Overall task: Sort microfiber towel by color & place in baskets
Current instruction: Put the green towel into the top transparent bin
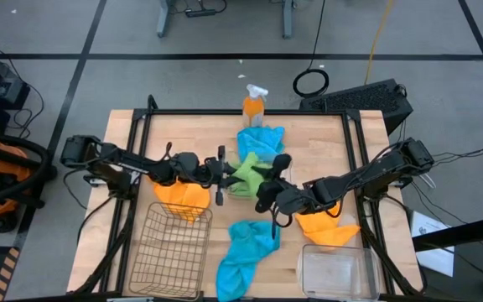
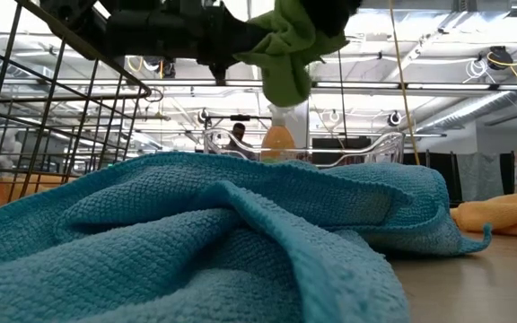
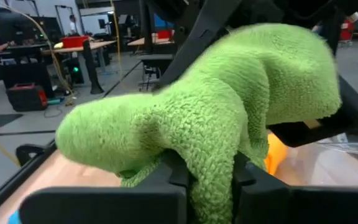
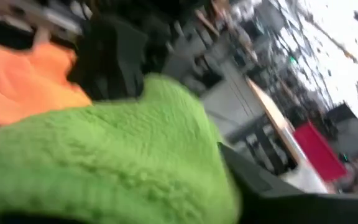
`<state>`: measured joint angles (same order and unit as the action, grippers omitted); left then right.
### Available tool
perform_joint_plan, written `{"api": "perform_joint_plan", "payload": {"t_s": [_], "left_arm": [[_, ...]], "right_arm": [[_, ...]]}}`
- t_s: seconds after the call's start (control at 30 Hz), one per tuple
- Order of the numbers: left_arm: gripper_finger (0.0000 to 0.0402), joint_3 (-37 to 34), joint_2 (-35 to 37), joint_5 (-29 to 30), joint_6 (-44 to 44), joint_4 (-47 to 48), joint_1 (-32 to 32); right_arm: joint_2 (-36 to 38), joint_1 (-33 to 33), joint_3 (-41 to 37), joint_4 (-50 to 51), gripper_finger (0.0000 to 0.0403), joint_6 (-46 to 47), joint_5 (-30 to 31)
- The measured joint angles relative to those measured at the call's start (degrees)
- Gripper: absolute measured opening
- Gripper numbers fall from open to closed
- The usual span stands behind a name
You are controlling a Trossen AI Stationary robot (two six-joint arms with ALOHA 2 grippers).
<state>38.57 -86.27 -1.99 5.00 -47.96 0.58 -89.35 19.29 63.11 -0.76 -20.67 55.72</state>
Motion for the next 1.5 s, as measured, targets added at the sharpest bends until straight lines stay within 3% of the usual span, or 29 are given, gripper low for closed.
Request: {"api": "perform_joint_plan", "payload": {"t_s": [0.17, 0.3, 0.4, 0.53, 0.83, 1.03, 1.27, 1.4, 1.5], "left_arm": [[0.0033, 0.1, 0.1, -1.1, 0.0, 1.7, -2.7], [0.0033, 0.1, 0.2, -1.5, 0.0, 2.3, -4.6], [0.0033, 0.1, 0.2, -1.5, 0.0, 2.9, -5.7], [0.0033, 0.1, 0.2, -1.3, 0.0, 4.4, -6.8], [0.0033, 0.1, 0.2, -1.1, 2.6, 6.0, -6.4], [0.0038, 0.1, 0.2, -1.1, 3.4, 6.1, -6.2], [0.0040, 0.0, 0.2, -1.1, 6.1, 7.1, -6.0], [0.0041, 0.0, 0.2, -1.5, 6.3, 7.9, -5.9], [0.0042, 0.0, 0.1, -2.0, 6.1, 8.6, -5.8]], "right_arm": [[3.0, 0.2, 0.0, 17.6, 0.0192, 14.1, -0.9], [5.6, -0.3, 0.0, 33.9, 0.0257, 28.5, -8.4], [7.8, -0.6, -0.1, 37.8, 0.0282, 35.6, -13.4], [11.1, 0.5, -0.1, 29.5, 0.0290, 33.8, -18.7], [14.7, 0.5, -0.1, 10.3, 0.0290, 19.9, -20.1], [10.4, -6.6, -0.1, 8.5, 0.0291, 21.0, -27.8], [4.6, -13.2, -0.1, 11.0, 0.0296, 21.7, -32.9], [2.2, -14.4, -0.1, 10.8, 0.0300, 18.4, -33.3], [1.6, -15.1, -0.1, 10.8, 0.0274, 17.6, -33.7]]}}
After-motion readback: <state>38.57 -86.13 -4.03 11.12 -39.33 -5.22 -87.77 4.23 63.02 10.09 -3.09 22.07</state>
